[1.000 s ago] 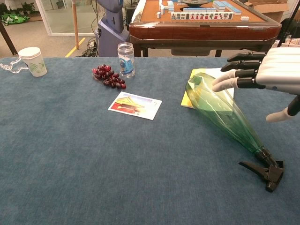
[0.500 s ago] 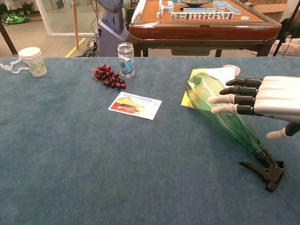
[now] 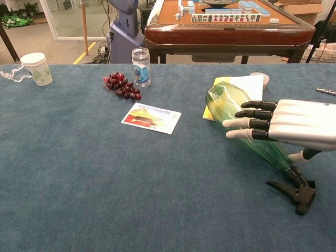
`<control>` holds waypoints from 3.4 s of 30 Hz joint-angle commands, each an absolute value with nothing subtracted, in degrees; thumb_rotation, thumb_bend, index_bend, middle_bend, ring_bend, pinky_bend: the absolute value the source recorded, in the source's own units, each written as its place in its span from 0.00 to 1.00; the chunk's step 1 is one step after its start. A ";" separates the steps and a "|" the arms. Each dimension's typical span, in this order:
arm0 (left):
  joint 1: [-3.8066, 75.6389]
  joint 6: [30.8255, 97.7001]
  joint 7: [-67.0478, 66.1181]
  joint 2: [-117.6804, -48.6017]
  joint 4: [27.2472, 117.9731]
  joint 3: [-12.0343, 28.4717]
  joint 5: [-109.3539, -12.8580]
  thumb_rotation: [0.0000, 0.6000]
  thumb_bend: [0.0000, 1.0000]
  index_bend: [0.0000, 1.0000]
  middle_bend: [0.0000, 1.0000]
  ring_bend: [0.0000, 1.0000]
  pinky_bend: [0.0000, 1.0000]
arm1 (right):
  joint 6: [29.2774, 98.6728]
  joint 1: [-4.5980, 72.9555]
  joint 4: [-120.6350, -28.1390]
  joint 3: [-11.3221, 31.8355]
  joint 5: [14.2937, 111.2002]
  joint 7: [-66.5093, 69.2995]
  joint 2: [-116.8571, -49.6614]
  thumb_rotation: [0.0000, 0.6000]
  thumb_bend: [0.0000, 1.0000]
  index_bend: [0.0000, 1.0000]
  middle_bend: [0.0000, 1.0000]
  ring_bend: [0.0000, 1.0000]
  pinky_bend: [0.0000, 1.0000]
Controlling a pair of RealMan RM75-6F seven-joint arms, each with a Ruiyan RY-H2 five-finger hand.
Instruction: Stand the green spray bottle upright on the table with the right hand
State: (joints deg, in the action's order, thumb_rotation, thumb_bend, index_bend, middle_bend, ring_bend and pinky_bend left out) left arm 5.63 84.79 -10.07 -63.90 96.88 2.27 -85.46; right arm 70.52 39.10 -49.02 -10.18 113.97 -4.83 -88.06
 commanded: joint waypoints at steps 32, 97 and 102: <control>4.46 85.60 -7.83 -63.87 94.30 2.31 -84.20 1.00 0.36 0.28 0.26 0.24 0.18 | 61.20 50.48 -59.29 -6.89 110.26 -5.16 -92.77 1.00 0.04 0.27 0.20 0.01 0.00; 4.56 85.96 -7.48 -63.31 94.19 2.66 -85.03 1.00 0.36 0.28 0.26 0.24 0.18 | 67.67 45.87 -81.43 7.92 87.34 20.72 -83.88 1.00 0.30 0.64 0.43 0.26 0.00; 4.56 86.03 -7.39 -63.24 94.26 2.60 -85.22 1.00 0.36 0.28 0.26 0.24 0.18 | 63.78 44.96 -88.22 10.15 81.52 25.08 -79.63 1.00 0.30 0.64 0.43 0.26 0.00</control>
